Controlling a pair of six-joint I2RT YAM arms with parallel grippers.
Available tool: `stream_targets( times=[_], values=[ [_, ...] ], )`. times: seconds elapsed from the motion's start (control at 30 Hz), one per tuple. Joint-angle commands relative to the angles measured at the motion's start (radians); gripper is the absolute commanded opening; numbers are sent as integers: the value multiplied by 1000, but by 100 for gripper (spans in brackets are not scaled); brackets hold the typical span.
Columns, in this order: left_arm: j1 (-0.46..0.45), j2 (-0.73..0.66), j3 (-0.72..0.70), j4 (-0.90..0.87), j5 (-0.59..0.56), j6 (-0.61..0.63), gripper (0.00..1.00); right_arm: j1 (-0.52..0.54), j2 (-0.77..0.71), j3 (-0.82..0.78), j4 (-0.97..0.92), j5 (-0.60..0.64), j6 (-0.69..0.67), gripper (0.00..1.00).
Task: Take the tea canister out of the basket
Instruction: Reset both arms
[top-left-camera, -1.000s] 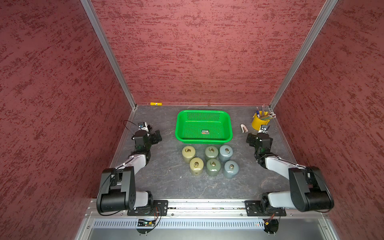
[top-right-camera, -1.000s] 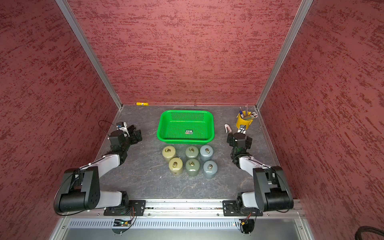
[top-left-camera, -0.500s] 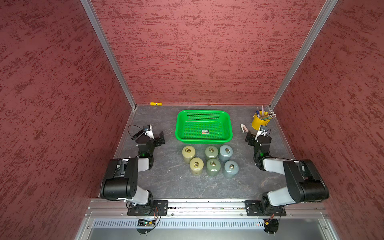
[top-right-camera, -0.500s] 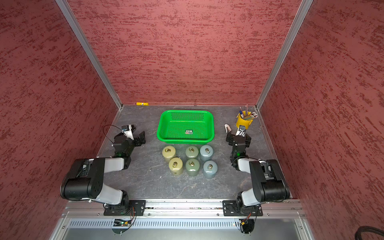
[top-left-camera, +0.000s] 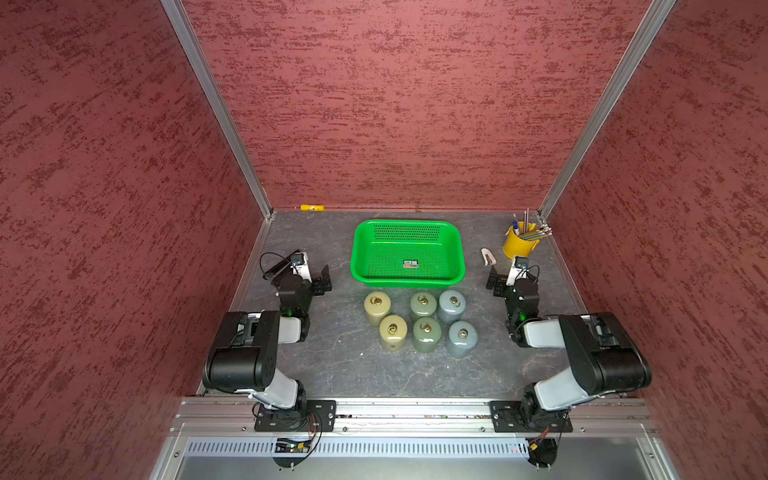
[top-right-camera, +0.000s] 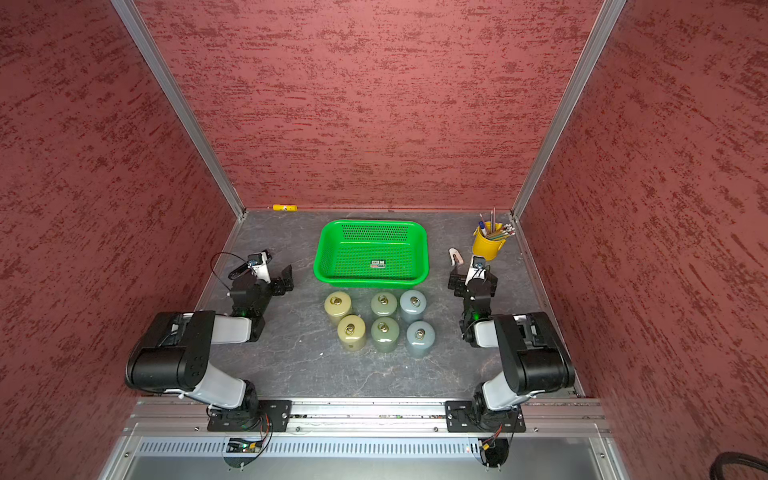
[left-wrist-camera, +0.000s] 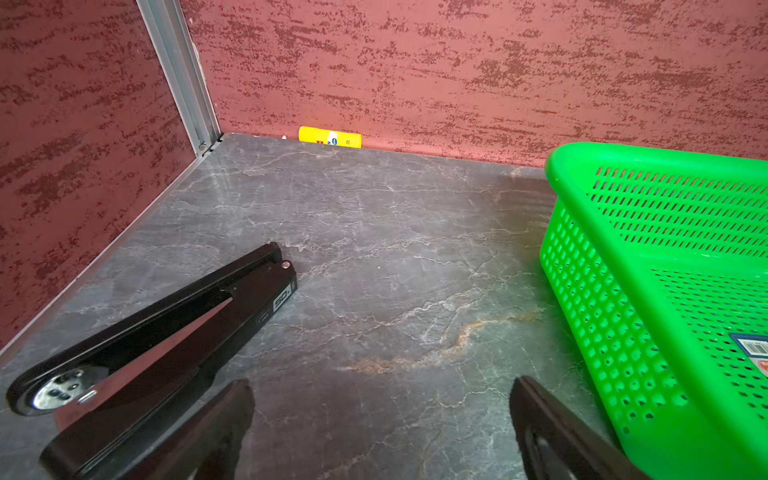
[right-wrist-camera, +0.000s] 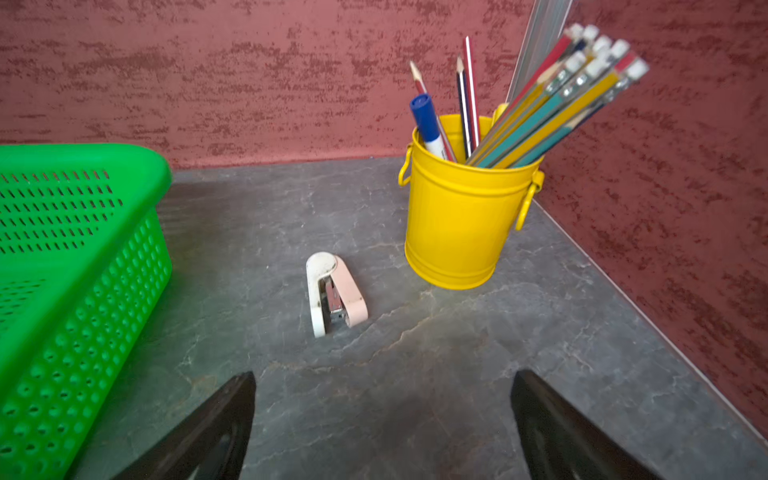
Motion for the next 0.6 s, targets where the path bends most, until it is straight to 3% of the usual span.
stream_targets(
  times=[0.0, 0.57],
  values=[
    [-10, -1, 11, 25, -21, 17, 100, -5, -4, -7, 55, -17, -7, 99],
    [-12, -2, 12, 23, -24, 19, 100, -4, 3, 33, -3, -36, -17, 99]
  ],
)
